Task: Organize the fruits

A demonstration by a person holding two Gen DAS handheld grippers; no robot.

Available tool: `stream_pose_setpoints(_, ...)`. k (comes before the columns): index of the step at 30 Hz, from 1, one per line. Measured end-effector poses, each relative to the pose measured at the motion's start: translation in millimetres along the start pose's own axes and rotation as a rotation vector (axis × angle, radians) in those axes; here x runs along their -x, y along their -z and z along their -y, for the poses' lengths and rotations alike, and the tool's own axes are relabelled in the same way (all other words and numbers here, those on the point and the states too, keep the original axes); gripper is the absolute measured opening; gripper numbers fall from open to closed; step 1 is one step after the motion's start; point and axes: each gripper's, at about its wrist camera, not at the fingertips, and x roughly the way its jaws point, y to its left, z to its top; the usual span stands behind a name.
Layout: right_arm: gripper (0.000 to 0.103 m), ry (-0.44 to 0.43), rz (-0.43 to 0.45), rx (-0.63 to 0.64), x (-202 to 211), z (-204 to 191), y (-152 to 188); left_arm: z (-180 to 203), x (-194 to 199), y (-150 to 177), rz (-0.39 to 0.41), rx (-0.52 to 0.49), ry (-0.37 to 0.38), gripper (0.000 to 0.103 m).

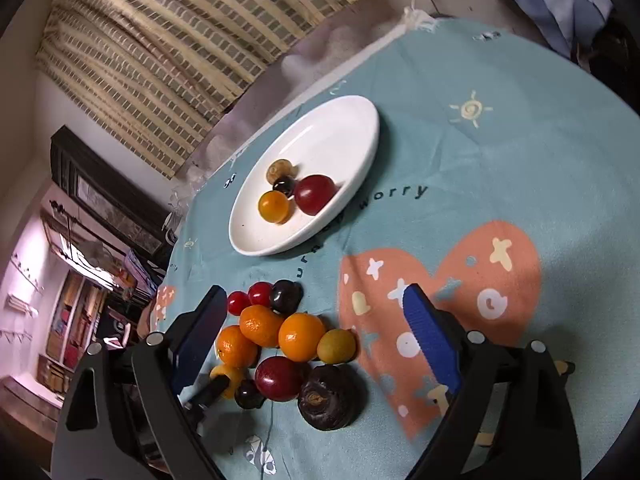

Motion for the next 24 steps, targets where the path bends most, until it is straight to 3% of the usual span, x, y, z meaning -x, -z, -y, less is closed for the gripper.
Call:
stream_pose_setpoints(4, 0.09, 0.01, -0.01, 0.003, 0, 0, 2, -10, 4, 0, 0.012, -0.013, -0.076, 0.101)
stream_pose_setpoints(9, 0.09, 0.008, 0.005, 0.015, 4, -1, 2, -49, 27, 1, 0.079, 0.105, -0.176, 0.101)
stream_pose_setpoints(13, 0.09, 0.013, -0.003, 0.044, 1, -8, 5, -73, 41, 12, 0.098, 0.214, -0.065, 0.101)
stream_pose_setpoints(17, 0.09, 0.029, -0.014, 0.055, -2, -9, 6, -59, 32, 12, 0.063, 0.149, -0.045, 0.101)
stream_pose_setpoints(24, 0.09, 0.036, -0.006, 0.075, -2, -11, 7, -33, 17, 17, 0.015, 0.024, -0.168, 0.101)
